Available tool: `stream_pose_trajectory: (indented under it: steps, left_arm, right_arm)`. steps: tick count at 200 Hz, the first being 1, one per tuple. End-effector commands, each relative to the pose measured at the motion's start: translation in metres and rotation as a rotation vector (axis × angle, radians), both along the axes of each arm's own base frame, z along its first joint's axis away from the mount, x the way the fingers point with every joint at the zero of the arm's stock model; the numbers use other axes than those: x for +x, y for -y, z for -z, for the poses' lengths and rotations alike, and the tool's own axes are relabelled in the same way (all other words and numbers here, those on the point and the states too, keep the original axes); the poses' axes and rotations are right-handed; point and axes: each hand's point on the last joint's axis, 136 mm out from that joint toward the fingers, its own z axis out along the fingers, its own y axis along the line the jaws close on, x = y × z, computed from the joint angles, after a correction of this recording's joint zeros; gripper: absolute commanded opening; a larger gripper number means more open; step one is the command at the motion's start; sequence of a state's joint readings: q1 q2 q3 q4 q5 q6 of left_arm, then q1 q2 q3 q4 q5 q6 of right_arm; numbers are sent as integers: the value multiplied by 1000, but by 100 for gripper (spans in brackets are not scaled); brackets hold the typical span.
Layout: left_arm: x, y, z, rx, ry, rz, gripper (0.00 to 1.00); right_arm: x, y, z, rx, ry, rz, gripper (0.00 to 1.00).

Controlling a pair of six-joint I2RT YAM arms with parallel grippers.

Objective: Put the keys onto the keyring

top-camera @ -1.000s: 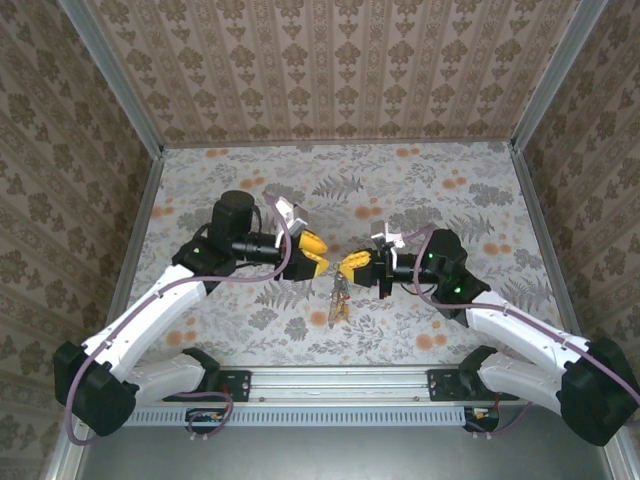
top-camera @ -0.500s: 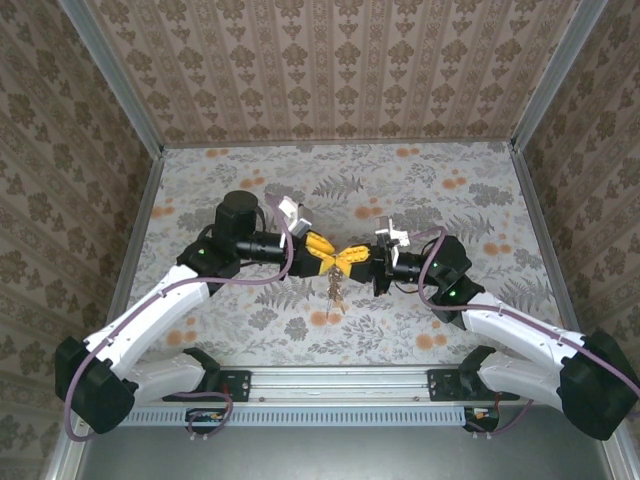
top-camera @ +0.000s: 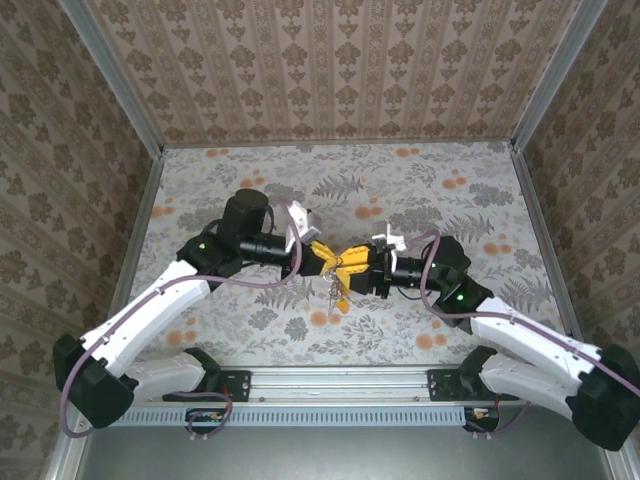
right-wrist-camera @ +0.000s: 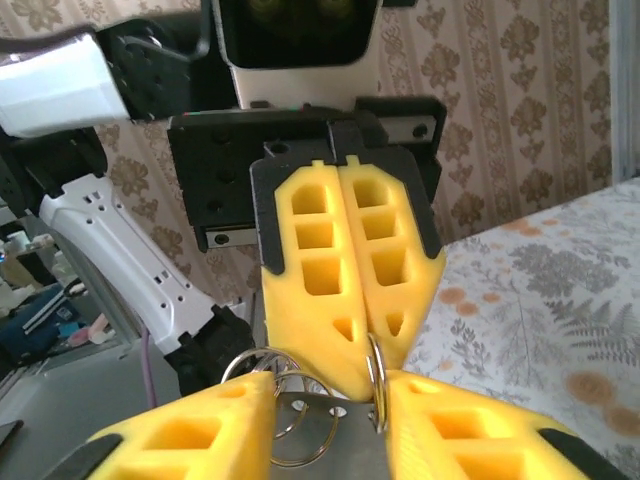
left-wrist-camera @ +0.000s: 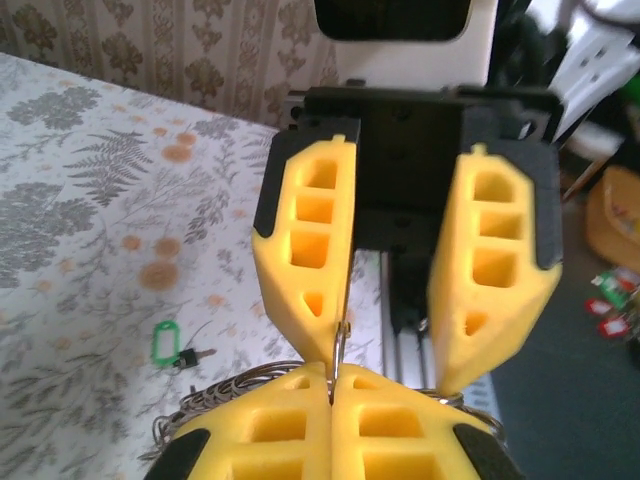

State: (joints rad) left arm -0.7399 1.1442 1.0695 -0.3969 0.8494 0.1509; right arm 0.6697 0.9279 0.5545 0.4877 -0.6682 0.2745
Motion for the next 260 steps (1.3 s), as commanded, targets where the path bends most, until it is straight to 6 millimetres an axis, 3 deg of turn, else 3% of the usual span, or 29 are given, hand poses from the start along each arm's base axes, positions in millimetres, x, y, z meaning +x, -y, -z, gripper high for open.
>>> stream_pose_trajectory:
  steps: [1,25,82,136,193,223,260]
  left_arm:
    - [0,-10,11,167,174,-6,0]
    - [-4,-12,7,210,260,3,0]
    - [-13,-12,6,239,316,49,0]
    - [-23,-7,2,207,291,89,0]
    - [-25,-6,3,197,282,96,0]
    - [-23,-10,8,200,266,84,0]
    - [-26,-14,15,185,239,72,0]
  right_arm:
    - [1,17,20,-174,17,94,38]
    - [0,30,29,-236,24,147,36]
    - [-5,33,11,-252,100,136,30]
    - [-7,15,-3,-257,142,28,27]
    - [-14,6,4,-257,111,-57,27]
    - [13,17,27,-326,60,113,29]
    - [58,51,73,-380,-207,430,36]
